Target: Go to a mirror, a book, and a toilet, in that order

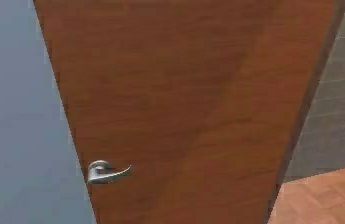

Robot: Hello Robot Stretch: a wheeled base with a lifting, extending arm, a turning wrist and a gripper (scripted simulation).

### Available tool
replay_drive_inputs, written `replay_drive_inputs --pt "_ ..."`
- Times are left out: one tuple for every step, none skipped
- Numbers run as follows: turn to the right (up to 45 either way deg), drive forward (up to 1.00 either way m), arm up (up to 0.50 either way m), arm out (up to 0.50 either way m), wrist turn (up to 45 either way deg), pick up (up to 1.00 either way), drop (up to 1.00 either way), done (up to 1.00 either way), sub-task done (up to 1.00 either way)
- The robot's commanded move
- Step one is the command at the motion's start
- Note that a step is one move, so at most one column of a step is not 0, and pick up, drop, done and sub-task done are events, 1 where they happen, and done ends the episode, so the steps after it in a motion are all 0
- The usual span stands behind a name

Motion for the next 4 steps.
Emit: replay_drive_inputs --pt "45.0 0.0 0.0 0.0 0.0 0.0 0.0 0.0 0.0" --pt "45.0 0.0 0.0 0.0 0.0 0.0 0.0 0.0 0.0" --pt "6.0 0.0 0.0 0.0 0.0 0.0 0.0 0.0 0.0" --pt "0.0 1.0 0.0 0.0 0.0 0.0 0.0 0.0 0.0"
